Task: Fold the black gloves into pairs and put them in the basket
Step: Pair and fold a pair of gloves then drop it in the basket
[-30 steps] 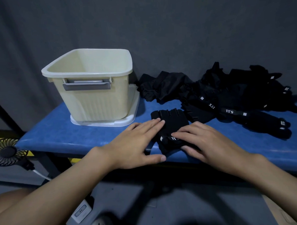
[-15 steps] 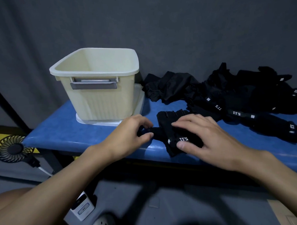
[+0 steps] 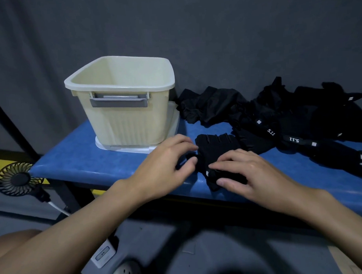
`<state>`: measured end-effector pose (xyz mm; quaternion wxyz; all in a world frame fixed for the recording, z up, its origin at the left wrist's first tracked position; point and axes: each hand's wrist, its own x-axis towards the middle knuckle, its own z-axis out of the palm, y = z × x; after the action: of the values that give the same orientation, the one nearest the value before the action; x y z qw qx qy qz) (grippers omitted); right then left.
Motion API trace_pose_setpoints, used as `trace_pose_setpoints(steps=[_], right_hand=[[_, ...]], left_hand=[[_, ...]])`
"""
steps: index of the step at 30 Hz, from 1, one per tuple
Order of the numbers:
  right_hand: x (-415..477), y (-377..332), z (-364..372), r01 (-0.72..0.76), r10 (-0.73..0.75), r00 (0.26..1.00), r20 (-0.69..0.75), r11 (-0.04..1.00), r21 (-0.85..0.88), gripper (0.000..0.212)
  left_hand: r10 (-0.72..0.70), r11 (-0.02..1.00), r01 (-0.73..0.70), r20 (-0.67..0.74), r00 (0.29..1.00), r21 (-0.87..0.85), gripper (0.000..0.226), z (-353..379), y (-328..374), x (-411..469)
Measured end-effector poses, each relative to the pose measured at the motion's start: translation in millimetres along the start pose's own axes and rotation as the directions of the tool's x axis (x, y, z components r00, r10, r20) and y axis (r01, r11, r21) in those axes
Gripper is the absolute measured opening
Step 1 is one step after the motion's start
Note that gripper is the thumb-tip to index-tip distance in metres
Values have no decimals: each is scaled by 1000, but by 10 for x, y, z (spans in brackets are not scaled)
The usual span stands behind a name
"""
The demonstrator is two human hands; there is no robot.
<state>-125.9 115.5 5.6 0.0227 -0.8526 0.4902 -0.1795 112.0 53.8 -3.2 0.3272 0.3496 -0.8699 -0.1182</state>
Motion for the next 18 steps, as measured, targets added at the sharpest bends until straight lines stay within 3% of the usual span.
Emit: trace_pose_setpoints(steps=[2,7,10,12,14,18], right_hand=[[13,3,8,-2,2,1000,0,1000,19,50],[27,-41,37,14,-10,1000,-23,981,193,45],[37,16,14,-98,135,987,-89,936,338,49],[32,121,-27,-235,257,966,-37,925,297,61],[18,218,-72,-343,324,938,126,920,188,80],[12,313,-82,-336,323,920,224,941,24,97]], left_hand=[[22,999,-24,48,999,42,52,25,74,30],[-91,988,54,255,963,148,81,87,49,133],[-133,970,49,350,927,238,90,118,26,144],[-157,964,64,359,920,256,95,122,55,145],[-175,956,63,380,908,288,99,119,82,150],[-190,941,51,396,898,335,102,130,97,149]])
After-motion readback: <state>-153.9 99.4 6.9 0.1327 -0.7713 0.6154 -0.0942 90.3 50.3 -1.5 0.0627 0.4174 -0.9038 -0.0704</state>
